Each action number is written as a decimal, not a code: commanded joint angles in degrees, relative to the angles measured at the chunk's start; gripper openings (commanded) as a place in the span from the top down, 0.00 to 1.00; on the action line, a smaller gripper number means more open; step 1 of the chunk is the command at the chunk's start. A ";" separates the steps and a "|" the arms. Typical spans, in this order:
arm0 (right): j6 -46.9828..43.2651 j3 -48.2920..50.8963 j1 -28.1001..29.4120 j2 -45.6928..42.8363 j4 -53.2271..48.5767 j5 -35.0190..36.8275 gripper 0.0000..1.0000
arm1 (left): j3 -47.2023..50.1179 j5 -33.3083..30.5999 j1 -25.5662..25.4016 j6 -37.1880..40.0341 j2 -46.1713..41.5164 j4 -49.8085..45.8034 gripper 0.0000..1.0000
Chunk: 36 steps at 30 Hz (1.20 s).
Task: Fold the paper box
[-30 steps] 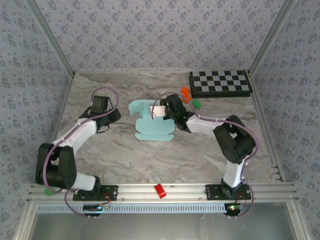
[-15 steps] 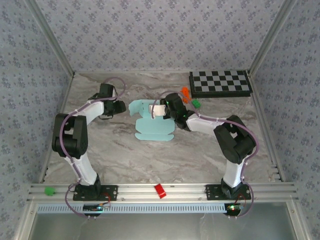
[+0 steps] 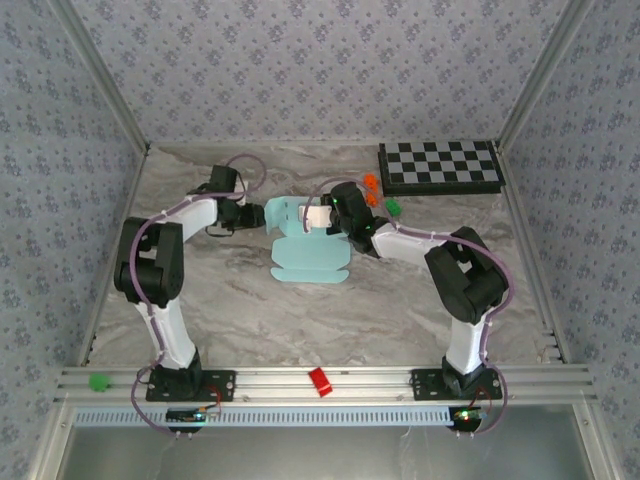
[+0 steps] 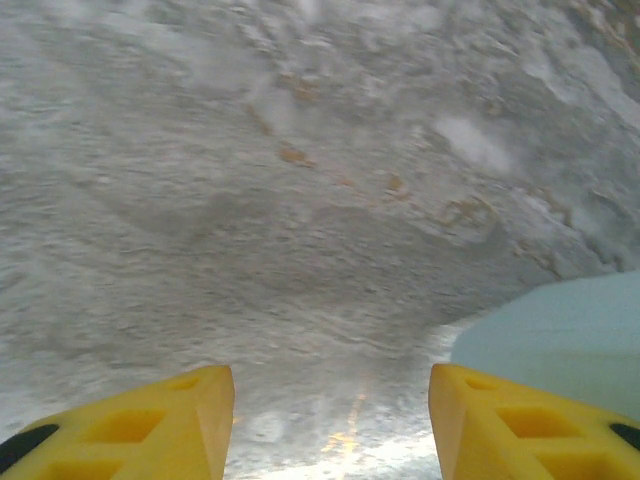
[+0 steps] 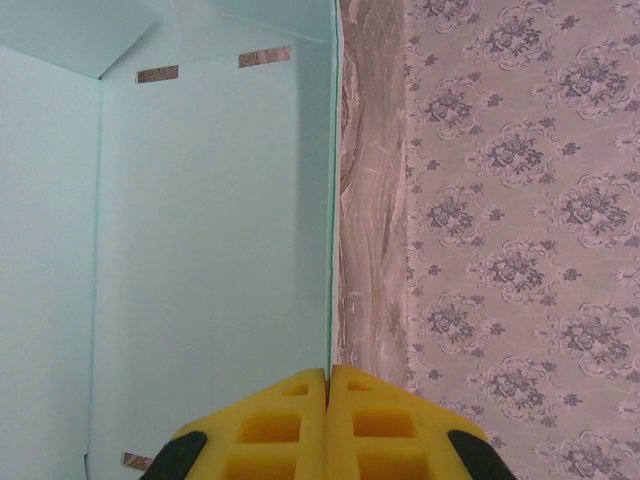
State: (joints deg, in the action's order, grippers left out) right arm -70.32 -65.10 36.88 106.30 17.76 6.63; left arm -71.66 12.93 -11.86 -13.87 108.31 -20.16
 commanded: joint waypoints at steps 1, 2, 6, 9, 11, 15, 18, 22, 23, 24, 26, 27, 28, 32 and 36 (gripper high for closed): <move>0.41 -0.99 -0.04 1.19 -3.61 -0.91 1.00 | -1.35 2.02 -0.97 2.62 -1.05 -0.46 0.47; 0.41 -0.99 0.07 1.15 -3.67 -0.76 1.00 | -1.00 2.08 -0.97 2.32 -1.40 -0.03 0.47; 0.62 -0.99 0.17 1.19 -3.83 -0.49 1.00 | 0.53 3.98 -0.97 1.92 -2.65 1.91 0.47; 0.70 -0.91 0.23 1.29 -3.80 -0.26 1.00 | 1.10 3.98 -1.01 1.81 -3.02 2.20 0.48; 0.79 -0.83 0.27 1.28 -3.61 -0.08 1.00 | 1.65 4.07 -1.06 1.65 -3.48 2.60 0.49; 0.77 -0.82 0.39 1.45 -3.52 0.22 1.00 | 4.24 6.27 -1.06 1.74 -5.20 6.06 0.51; 0.75 -0.84 0.46 1.54 -3.43 0.36 1.00 | 5.48 9.43 -1.14 2.86 -6.14 7.65 0.52; 0.71 -0.74 0.54 1.54 -3.35 0.40 1.00 | 5.56 11.24 -1.33 3.82 -5.97 7.77 0.53; 0.75 -0.73 0.55 1.54 -3.38 0.47 1.00 | 5.40 11.73 -1.41 4.09 -5.76 7.77 0.53; 0.77 -0.77 0.56 1.59 -3.35 0.49 1.00 | 5.31 11.94 -1.58 4.28 -5.57 7.88 0.53; 0.78 -0.67 0.51 1.71 -3.34 0.68 1.00 | 5.27 12.53 -1.92 4.74 -5.48 8.29 0.53; 0.74 -0.69 0.51 1.72 -3.43 0.67 1.00 | 5.29 12.96 -2.18 5.04 -5.56 8.59 0.52; 0.72 -0.60 0.53 1.72 -3.43 0.74 1.00 | 5.27 13.17 -2.46 5.39 -5.57 8.88 0.53; 0.88 -0.66 0.71 1.72 -3.30 0.77 1.00 | 5.28 14.27 -3.41 6.63 -5.46 9.81 0.52; 0.87 -0.64 0.76 1.72 -3.32 0.88 1.00 | 4.70 14.55 -3.73 6.74 -4.39 9.96 0.52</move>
State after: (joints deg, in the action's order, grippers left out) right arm -69.89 -65.19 37.08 106.63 17.82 7.35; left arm -66.17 24.97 -15.18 -8.73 104.27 -11.75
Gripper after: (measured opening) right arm 0.052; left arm 0.475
